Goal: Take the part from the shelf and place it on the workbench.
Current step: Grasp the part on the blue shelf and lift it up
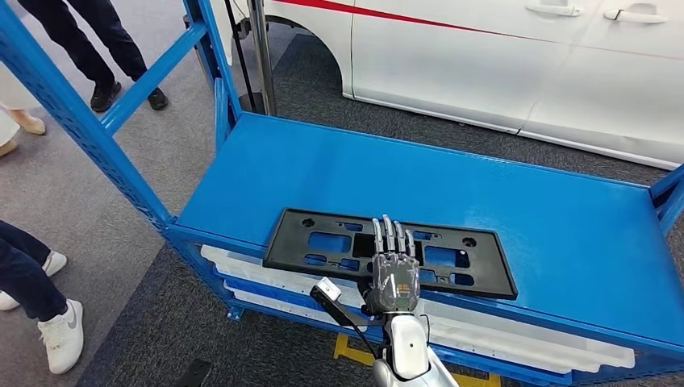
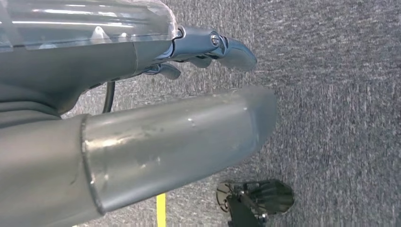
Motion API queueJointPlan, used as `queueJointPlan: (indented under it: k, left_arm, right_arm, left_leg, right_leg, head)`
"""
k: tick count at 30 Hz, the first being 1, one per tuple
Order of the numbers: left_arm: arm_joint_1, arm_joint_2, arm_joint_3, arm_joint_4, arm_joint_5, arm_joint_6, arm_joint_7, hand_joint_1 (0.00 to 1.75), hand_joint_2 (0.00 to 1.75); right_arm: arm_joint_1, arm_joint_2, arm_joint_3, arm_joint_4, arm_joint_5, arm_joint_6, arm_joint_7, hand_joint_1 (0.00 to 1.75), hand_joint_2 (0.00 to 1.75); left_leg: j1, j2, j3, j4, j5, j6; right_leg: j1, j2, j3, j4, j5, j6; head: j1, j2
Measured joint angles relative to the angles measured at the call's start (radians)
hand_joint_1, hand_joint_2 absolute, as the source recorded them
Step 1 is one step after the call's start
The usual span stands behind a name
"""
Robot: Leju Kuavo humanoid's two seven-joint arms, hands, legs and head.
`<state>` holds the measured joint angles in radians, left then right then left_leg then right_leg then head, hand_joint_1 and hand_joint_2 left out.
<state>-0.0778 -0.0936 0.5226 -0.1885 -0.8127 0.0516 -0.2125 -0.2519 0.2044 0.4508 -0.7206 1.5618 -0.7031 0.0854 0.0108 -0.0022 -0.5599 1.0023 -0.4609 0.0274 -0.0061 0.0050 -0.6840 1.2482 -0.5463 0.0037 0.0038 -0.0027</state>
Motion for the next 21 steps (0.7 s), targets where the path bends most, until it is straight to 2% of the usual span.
queueJointPlan:
  k: [2,3,5,7,8,9,12,13,14,15,16,17,18,19,21]
  left_arm:
    - [0.000,-0.001,0.000,0.000,0.000,0.000,0.000,0.00,0.00]
    - [-0.001,-0.001,0.000,0.000,0.000,0.000,0.000,0.00,0.00]
    - [-0.002,-0.002,0.000,0.000,0.000,0.000,0.000,0.00,0.00]
    - [-0.002,-0.001,0.000,0.000,0.000,0.000,0.000,0.00,0.00]
    - [-0.002,-0.001,0.000,0.000,0.000,0.000,0.000,0.00,0.00]
    - [-0.002,-0.001,0.000,0.000,0.000,0.000,0.000,0.00,0.00]
    - [-0.001,0.000,-0.001,0.000,-0.001,0.000,0.000,0.00,0.00]
    - [0.001,0.000,-0.001,0.000,-0.001,0.000,0.000,0.00,0.00]
    - [0.002,0.000,-0.001,0.000,-0.001,0.000,0.000,0.00,0.00]
    - [0.002,0.001,-0.001,0.000,0.000,0.000,0.000,0.00,0.00]
    - [0.002,0.001,-0.001,0.000,0.003,0.000,0.000,0.00,0.00]
    - [0.001,0.001,-0.003,0.000,0.012,-0.001,0.001,0.00,0.00]
    - [0.001,0.001,-0.008,0.000,0.024,-0.001,0.002,0.00,0.00]
    - [0.000,0.001,-0.016,0.000,0.038,-0.001,0.004,0.00,0.00]
    - [0.000,0.002,-0.035,0.000,0.053,-0.001,0.009,0.00,0.00]
  right_arm:
    - [-0.005,0.000,0.003,0.006,0.000,0.000,0.000,0.00,1.75]
    - [-0.007,0.000,0.005,0.008,0.000,0.000,0.000,0.00,1.75]
    - [-0.009,0.000,0.010,0.012,0.000,0.000,0.000,0.00,1.75]
    - [-0.010,0.000,0.013,0.015,0.000,0.000,-0.001,0.00,1.75]
    - [-0.011,0.001,0.014,0.016,0.000,0.000,-0.001,0.00,1.75]
    - [-0.011,0.001,0.015,0.017,0.000,0.000,-0.001,0.00,1.75]
    - [-0.012,0.002,0.017,0.022,0.000,0.000,-0.001,0.00,1.75]
    - [-0.012,0.002,0.018,0.023,0.000,0.000,0.000,0.32,1.75]
    - [-0.012,0.002,0.018,0.025,0.000,0.000,0.000,0.74,1.75]
    - [-0.012,0.002,0.018,0.026,0.000,0.000,0.000,1.15,1.75]
    - [-0.013,0.002,0.019,0.028,-0.007,0.000,0.002,1.57,1.75]
    - [-0.015,0.001,0.023,0.032,-0.025,0.000,0.008,1.67,1.75]
    - [-0.020,0.000,0.032,0.039,-0.051,0.000,0.017,1.67,1.75]
    - [-0.025,-0.002,0.046,0.047,-0.080,0.000,0.028,1.68,1.75]
    - [-0.035,-0.009,0.073,0.064,-0.117,0.000,0.041,1.66,1.75]
  left_leg:
    - [-0.003,-0.001,0.001,0.005,-0.004,-0.004]
    - [-0.004,-0.001,0.000,0.007,-0.006,-0.008]
    - [-0.007,-0.001,-0.003,0.008,-0.007,-0.017]
    - [-0.005,-0.001,-0.004,0.010,-0.010,-0.027]
    - [-0.004,-0.001,-0.010,0.024,-0.022,-0.033]
    - [-0.002,-0.002,-0.025,0.059,-0.044,-0.039]
    - [0.006,-0.001,-0.110,0.245,-0.133,-0.056]
    - [0.008,-0.001,-0.127,0.282,-0.139,-0.060]
    - [0.010,-0.001,-0.127,0.281,-0.126,-0.063]
    - [0.013,-0.001,-0.105,0.238,-0.094,-0.065]
    - [0.016,0.000,-0.071,0.167,-0.057,-0.067]
    - [0.016,0.000,-0.037,0.097,-0.032,-0.067]
    - [0.016,-0.001,-0.012,0.044,-0.016,-0.063]
    - [0.014,-0.002,-0.001,0.017,-0.013,-0.058]
    - [0.011,-0.003,-0.002,0.012,-0.012,-0.041]
  right_leg:
    - [0.004,0.000,0.064,-0.138,0.060,-0.011]
    - [0.006,-0.001,0.086,-0.185,0.074,-0.015]
    - [0.010,-0.001,0.096,-0.213,0.075,-0.019]
    - [0.006,-0.002,0.098,-0.220,0.080,-0.026]
    - [0.003,-0.003,0.101,-0.225,0.083,-0.031]
    - [-0.001,-0.006,0.103,-0.230,0.085,-0.036]
    - [-0.002,-0.010,0.102,-0.230,0.087,-0.039]
    - [-0.003,-0.010,0.101,-0.229,0.086,-0.039]
    - [-0.004,-0.010,0.101,-0.227,0.086,-0.038]
    - [-0.005,-0.009,0.102,-0.225,0.084,-0.036]
    - [-0.007,-0.007,0.102,-0.222,0.082,-0.033]
    - [-0.006,-0.005,0.101,-0.219,0.080,-0.028]
    - [-0.004,-0.002,0.100,-0.216,0.080,-0.023]
    - [-0.002,0.000,0.097,-0.214,0.080,-0.017]
    - [-0.001,0.004,0.093,-0.216,0.085,-0.005]
  head:
    - [0.000,0.000]
    - [0.000,0.000]
    - [-0.001,0.000]
    - [-0.001,0.000]
    - [-0.001,0.000]
    - [-0.001,0.000]
    - [-0.001,0.000]
    - [-0.001,0.000]
    - [-0.001,0.000]
    - [-0.001,0.000]
    - [-0.001,0.000]
    - [-0.001,0.000]
    - [-0.001,0.000]
    - [0.000,0.000]
    - [0.000,0.000]
